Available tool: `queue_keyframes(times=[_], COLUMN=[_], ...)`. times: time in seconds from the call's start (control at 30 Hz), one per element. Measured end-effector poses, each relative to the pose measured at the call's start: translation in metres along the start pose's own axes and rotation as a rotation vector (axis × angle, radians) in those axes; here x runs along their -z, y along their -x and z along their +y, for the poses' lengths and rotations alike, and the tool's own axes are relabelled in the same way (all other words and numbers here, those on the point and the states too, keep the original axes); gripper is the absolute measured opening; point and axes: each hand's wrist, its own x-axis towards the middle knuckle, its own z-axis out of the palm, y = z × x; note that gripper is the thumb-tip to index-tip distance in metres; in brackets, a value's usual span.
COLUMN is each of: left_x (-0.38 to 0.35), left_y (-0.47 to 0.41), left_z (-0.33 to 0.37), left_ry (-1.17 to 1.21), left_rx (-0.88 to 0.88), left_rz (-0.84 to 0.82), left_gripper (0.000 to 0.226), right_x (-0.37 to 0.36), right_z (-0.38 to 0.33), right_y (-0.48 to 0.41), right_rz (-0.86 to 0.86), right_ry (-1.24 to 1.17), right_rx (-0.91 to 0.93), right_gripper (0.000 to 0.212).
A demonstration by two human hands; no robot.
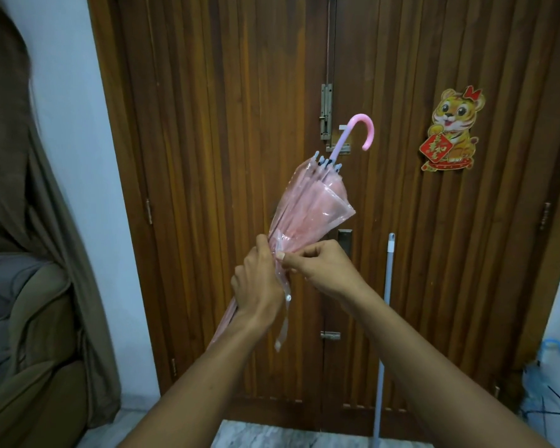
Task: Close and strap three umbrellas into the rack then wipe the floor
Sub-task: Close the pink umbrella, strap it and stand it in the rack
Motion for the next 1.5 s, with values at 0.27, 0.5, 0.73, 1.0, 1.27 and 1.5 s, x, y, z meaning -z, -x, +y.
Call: queue_keyframes(times=[0.27, 0.5, 0.73, 1.0, 1.27, 1.5], left_x=[0.005, 0.004, 0.003, 0.001, -0.004, -0.002], left_y=[-0.003, -0.004, -0.002, -0.003, -0.001, 0.001], left_z=[-0.003, -0.012, -0.01, -0.008, -0.004, -0.001], left_ry=[-0.011, 0.01, 0.04, 0.036, 0.044, 0.047], left_rx=[-0.012, 0.065, 0.103, 0.096, 0.067, 0.095], left_rz=[-0.034, -0.049, -0.028, -0.026, -0.036, -0.049], left_gripper=[0.048, 0.045, 0.048, 0.057, 0.048, 0.047], right_x=[0.002, 0.013, 0.013, 0.021, 0.02, 0.022], right_z=[-0.001, 0.002, 0.016, 0.012, 0.011, 0.017], right_y=[-0.002, 0.003, 0.002, 0.007, 0.008, 0.012], right_rz=[0.032, -0.023, 0.041, -0.087, 0.04, 0.128], right_ry=[-0.094, -0.113, -0.165, 0.076, 0.088, 0.014], right_rx=[-0.01, -0.006, -0.036, 0.031, 0.174, 0.212], right_gripper=[0.017, 0.027, 0.023, 0.012, 0.026, 0.019])
